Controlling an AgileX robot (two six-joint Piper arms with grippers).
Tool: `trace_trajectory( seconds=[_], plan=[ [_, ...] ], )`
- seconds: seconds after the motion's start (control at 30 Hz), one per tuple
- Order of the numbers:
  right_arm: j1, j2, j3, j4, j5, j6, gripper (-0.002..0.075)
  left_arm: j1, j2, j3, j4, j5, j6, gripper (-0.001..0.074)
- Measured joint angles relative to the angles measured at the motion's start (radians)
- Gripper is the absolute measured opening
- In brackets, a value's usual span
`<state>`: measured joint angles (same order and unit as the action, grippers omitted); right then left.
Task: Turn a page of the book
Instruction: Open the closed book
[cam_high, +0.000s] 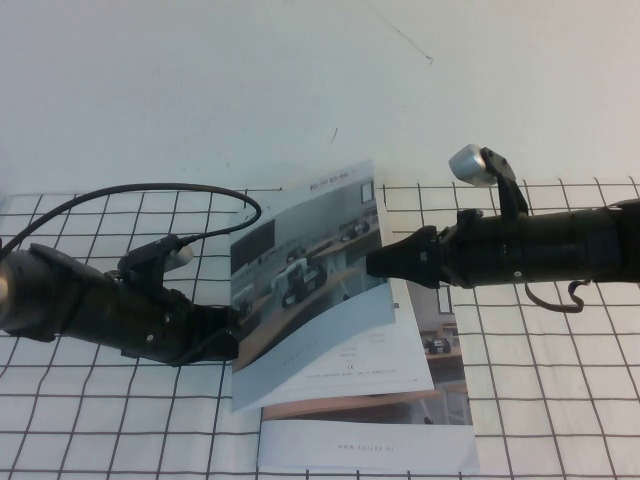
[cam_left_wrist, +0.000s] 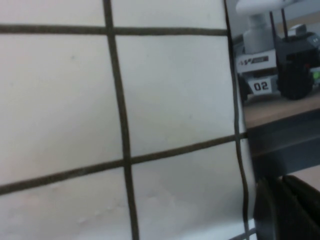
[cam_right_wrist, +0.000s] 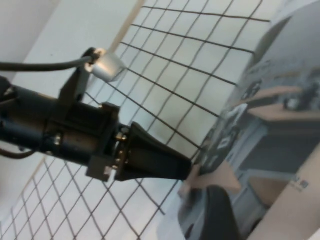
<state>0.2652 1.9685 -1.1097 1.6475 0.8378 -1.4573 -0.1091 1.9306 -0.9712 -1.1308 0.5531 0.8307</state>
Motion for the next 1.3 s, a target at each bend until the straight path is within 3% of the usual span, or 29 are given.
trace_trajectory(
  seconds=[1.3],
  plan=[
    [0.006,0.000,-0.019,0.046,0.130,-0.098,0.0425,0.000,0.001,0.000,-0.002,0.002,0.017,-0.0003]
  ],
)
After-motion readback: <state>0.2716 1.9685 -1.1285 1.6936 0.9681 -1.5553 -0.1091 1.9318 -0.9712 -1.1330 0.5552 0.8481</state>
